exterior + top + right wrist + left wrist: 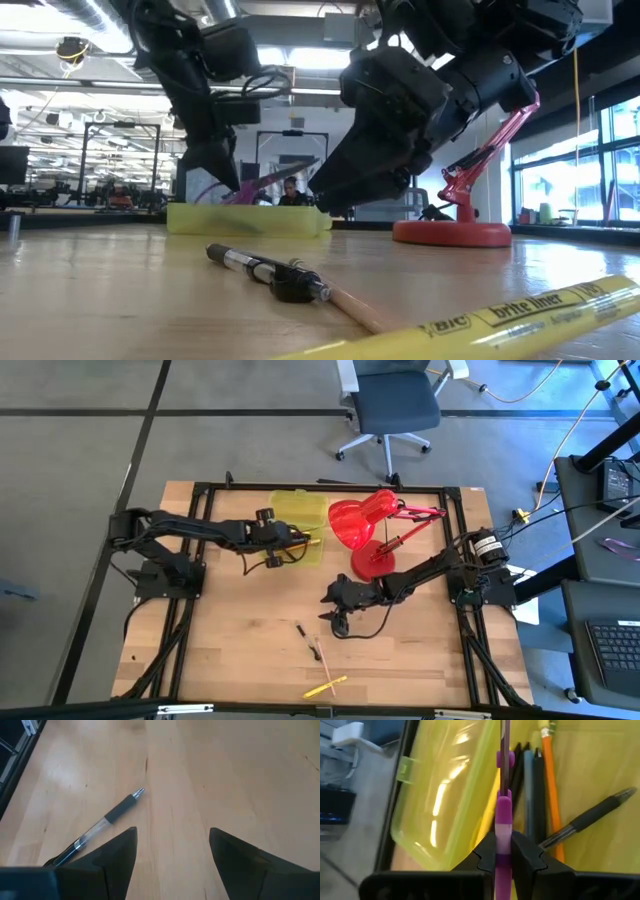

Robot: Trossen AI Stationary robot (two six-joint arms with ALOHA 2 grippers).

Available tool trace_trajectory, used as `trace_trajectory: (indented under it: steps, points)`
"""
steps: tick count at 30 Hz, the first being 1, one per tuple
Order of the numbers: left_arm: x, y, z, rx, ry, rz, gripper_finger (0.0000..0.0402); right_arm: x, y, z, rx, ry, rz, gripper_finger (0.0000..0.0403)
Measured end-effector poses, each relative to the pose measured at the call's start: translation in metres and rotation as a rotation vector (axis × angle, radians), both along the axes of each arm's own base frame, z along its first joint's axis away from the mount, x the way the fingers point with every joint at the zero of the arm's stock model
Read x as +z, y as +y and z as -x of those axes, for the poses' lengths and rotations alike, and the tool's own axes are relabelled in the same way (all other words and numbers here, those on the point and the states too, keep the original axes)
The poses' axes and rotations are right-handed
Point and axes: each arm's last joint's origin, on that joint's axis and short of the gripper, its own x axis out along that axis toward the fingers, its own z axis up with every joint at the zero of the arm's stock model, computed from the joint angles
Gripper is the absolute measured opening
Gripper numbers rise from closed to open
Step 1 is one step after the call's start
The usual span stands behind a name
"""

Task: Pick & place school supplies into a supply box
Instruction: Put the purple scissors into the yellow supply box

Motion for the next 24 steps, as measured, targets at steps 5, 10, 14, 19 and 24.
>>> trace_trajectory:
  steps: [5,10,14,19,24]
  points:
    - [-0.005,-0.003,-0.004,-0.022,0.057,-0.018,0.0022,0.0,0.0,0.0,0.0,0.004,0.002,0.0251]
    - [-0.013,-0.008,-0.005,-0.036,0.155,-0.105,0.0032,-0.001,0.0,0.001,0.001,0.015,0.005,0.0251]
    - [-0.015,-0.011,-0.007,-0.084,0.218,-0.169,0.0046,-0.002,0.0,0.001,0.0,0.023,0.005,0.0251]
    - [-0.015,-0.014,-0.007,-0.182,0.281,-0.199,0.0054,-0.002,0.0,0.002,0.0,0.03,0.006,0.0251]
    - [-0.015,-0.016,-0.008,-0.25,0.329,-0.234,0.0047,-0.003,0.0,0.002,-0.001,0.035,0.007,0.0251]
